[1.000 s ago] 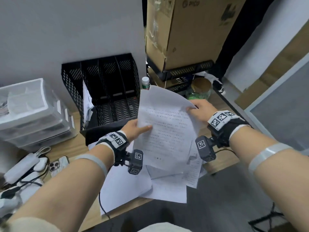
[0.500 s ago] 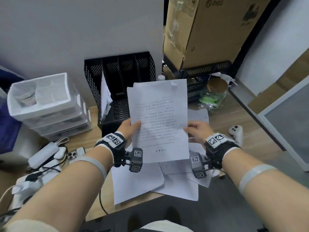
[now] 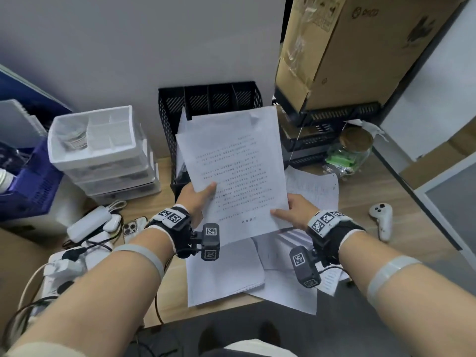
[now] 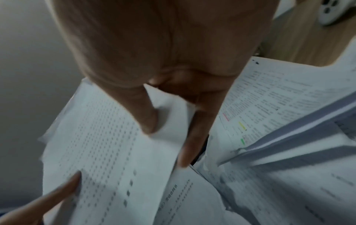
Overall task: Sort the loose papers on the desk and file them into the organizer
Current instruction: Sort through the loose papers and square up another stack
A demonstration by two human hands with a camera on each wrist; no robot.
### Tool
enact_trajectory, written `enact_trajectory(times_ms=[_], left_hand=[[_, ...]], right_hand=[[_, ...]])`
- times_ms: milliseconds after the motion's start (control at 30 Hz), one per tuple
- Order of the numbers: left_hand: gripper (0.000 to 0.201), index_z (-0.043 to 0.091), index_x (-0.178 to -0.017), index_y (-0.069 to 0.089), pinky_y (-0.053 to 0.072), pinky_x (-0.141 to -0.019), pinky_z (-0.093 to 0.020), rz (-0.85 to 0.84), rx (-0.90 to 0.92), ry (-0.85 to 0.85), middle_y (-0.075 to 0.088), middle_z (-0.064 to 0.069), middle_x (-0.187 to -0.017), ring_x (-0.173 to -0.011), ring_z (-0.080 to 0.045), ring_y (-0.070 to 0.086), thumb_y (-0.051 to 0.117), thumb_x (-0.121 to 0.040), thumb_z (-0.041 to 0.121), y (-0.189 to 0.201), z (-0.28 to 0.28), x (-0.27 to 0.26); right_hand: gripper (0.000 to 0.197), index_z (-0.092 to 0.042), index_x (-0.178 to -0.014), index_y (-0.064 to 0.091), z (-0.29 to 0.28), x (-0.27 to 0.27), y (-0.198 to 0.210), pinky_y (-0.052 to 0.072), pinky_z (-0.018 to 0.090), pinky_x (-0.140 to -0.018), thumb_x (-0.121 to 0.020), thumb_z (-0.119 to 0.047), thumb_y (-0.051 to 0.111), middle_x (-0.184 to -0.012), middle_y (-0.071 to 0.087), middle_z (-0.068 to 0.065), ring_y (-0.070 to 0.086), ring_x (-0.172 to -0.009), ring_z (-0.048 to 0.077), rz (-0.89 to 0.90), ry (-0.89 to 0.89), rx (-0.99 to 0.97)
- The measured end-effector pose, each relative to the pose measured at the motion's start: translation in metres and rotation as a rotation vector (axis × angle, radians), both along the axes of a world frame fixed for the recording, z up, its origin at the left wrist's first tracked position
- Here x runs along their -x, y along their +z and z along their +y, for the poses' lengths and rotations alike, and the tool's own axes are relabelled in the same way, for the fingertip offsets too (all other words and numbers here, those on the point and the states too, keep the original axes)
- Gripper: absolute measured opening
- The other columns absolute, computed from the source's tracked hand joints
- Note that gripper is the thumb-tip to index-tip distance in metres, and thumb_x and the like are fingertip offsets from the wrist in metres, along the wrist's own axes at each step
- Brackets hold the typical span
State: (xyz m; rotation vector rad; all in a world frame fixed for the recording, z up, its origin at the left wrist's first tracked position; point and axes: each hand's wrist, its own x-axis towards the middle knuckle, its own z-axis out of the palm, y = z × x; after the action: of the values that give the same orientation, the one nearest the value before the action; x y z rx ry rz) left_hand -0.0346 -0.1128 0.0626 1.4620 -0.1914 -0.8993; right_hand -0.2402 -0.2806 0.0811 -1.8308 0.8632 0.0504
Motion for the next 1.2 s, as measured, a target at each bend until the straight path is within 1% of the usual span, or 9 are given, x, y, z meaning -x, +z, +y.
enact_trajectory(times_ms=[167,333,500,567,633,767,933,1067,1200], left_hand=[[0.06,0.008,-0.137,0.042,0.055,-0.094,-0.048,-0.133,-0.152,0.156,0.058,-0.019,-0.136,-0.118,-0.032,0.061,0.076,-0.087,0.016,-0.011,0.013,-0.017],[0.113,0.021,-0.155,0.022,0.028,-0.121,-0.042,-0.636,-0.406,0.098,0.03,-0.013,-0.157,-0.144,-0.027,0.034,0.091,-0.067,0.035,-0.01,0.034,-0.022],[0.072,0.04,-0.14,0.052,0.022,-0.124,-0.051,-0.952,-0.525,-0.445,0.053,0.003,-0.147,-0.141,-0.022,0.045,0.069,-0.076,0.066,0.002,0.021,-0.009],[0.047,0.039,-0.127,0.062,0.012,-0.123,-0.057,-1.046,-0.694,-0.508,0.067,0.008,-0.132,-0.132,-0.021,0.053,0.055,-0.088,0.065,0.002,0.016,-0.009],[0.031,0.034,-0.108,0.068,0.023,-0.119,-0.054,-1.094,-0.677,-0.496,0.072,0.007,-0.11,-0.116,-0.022,0.061,0.053,-0.094,0.057,0.005,0.015,-0.008],[0.027,0.036,-0.071,0.057,0.046,-0.083,-0.033,-0.872,-0.379,-0.474,0.063,0.014,-0.076,-0.08,-0.014,0.062,0.059,-0.098,0.03,0.004,0.017,-0.006],[0.024,0.033,-0.085,0.063,0.055,-0.085,-0.036,-0.715,-0.261,-0.353,0.072,0.005,-0.09,-0.089,-0.014,0.069,0.053,-0.101,0.018,-0.006,0.024,-0.007],[0.018,0.021,-0.101,0.069,0.057,-0.091,-0.049,-0.501,-0.241,-0.261,0.075,-0.009,-0.102,-0.099,-0.03,0.072,0.052,-0.102,0.023,-0.022,0.033,-0.004],[0.025,0.024,-0.114,0.069,0.053,-0.1,-0.054,-0.186,-0.227,-0.256,0.073,-0.013,-0.12,-0.111,-0.035,0.069,0.054,-0.096,0.035,-0.046,0.032,0.017]], right_hand=[[0.027,-0.014,-0.106,0.068,-0.021,-0.005,0.005,0.049,0.032,-0.076,-0.089,-0.008,0.048,-0.098,0.069,0.014,0.065,-0.096,0.034,0.22,0.053,0.509],[0.025,-0.024,-0.104,0.071,-0.033,-0.013,0.031,0.05,0.032,-0.071,-0.09,-0.023,0.05,-0.102,0.071,0.01,0.064,-0.094,0.033,0.339,0.209,0.793],[0.018,-0.016,-0.078,0.074,-0.018,-0.041,0.054,0.051,0.031,-0.067,-0.084,-0.029,0.063,-0.071,0.07,0.005,0.065,-0.073,0.023,0.092,0.249,0.711],[0.017,-0.021,-0.075,0.076,-0.013,-0.048,0.059,0.046,0.026,-0.062,-0.082,-0.033,0.067,-0.062,0.068,-0.005,0.061,-0.064,0.009,-0.061,0.158,0.59],[0.017,-0.024,-0.077,0.077,-0.009,-0.053,0.059,0.047,0.026,-0.061,-0.081,-0.037,0.068,-0.062,0.068,-0.006,0.058,-0.063,0.006,-0.166,0.062,0.49],[0.02,-0.016,-0.082,0.075,-0.01,-0.052,0.055,0.054,0.037,-0.069,-0.081,-0.035,0.071,-0.078,0.073,0.008,0.062,-0.071,0.013,-0.232,-0.064,0.391],[0.04,-0.017,-0.097,0.072,-0.036,-0.024,0.02,0.053,0.035,-0.084,-0.076,-0.051,0.074,-0.097,0.071,0.001,0.064,-0.089,0.019,-0.076,-0.238,0.333],[0.036,-0.014,-0.107,0.062,-0.024,0.001,-0.017,0.056,0.039,-0.083,-0.08,-0.032,0.076,-0.116,0.069,0.014,0.068,-0.087,0.025,-0.068,-0.46,-0.256],[0.044,-0.017,-0.114,0.065,-0.001,0.001,-0.043,0.05,0.04,-0.092,-0.076,-0.034,0.079,-0.12,0.069,0.005,0.065,-0.103,0.026,0.048,-0.301,-0.374]])
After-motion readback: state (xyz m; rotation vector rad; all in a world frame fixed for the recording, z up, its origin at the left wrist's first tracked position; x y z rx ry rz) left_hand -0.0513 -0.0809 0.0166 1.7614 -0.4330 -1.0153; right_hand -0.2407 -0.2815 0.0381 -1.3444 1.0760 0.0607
